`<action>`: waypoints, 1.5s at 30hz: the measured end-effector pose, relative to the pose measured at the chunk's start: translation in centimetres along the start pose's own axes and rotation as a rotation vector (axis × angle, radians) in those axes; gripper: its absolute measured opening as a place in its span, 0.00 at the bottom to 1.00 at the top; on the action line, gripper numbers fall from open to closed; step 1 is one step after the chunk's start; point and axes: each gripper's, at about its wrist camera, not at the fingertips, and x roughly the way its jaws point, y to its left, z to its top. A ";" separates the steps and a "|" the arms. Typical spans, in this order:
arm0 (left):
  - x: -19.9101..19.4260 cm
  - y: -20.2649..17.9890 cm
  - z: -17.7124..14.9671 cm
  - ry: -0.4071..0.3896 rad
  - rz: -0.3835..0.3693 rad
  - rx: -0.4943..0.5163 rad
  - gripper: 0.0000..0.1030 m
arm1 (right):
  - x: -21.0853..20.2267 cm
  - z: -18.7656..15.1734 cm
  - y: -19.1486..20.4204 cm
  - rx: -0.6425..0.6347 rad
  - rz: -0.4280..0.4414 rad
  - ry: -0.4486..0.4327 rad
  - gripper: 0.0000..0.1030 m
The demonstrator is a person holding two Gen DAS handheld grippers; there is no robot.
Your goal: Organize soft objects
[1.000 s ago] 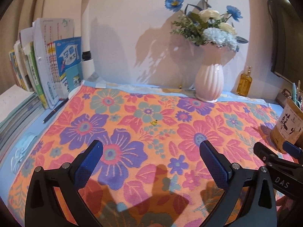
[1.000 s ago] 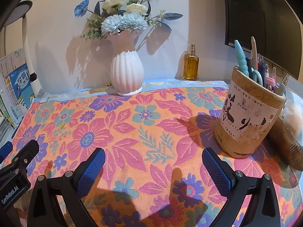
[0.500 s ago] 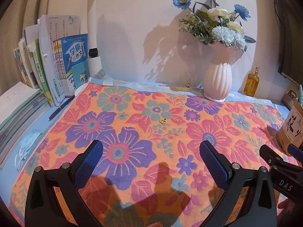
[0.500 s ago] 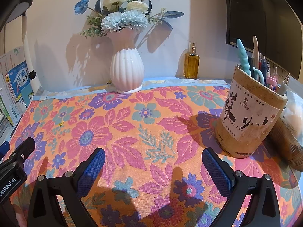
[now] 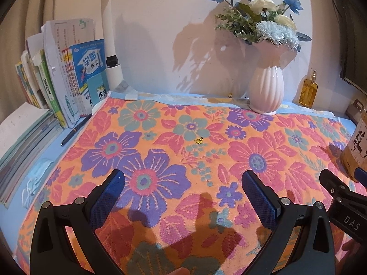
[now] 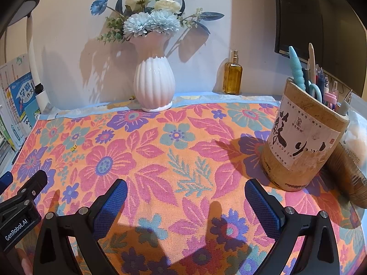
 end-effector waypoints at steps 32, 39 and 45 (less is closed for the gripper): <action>0.3 -0.7 -0.2 0.015 -0.005 0.043 0.99 | 0.1 0.0 0.0 -0.006 0.004 0.005 0.99; 0.2 -0.8 -0.1 0.011 -0.008 0.054 0.99 | 0.2 0.0 0.0 -0.006 0.003 0.005 0.99; 0.2 -0.8 -0.1 0.009 -0.009 0.057 0.99 | 0.2 0.0 0.0 -0.006 0.002 0.006 0.99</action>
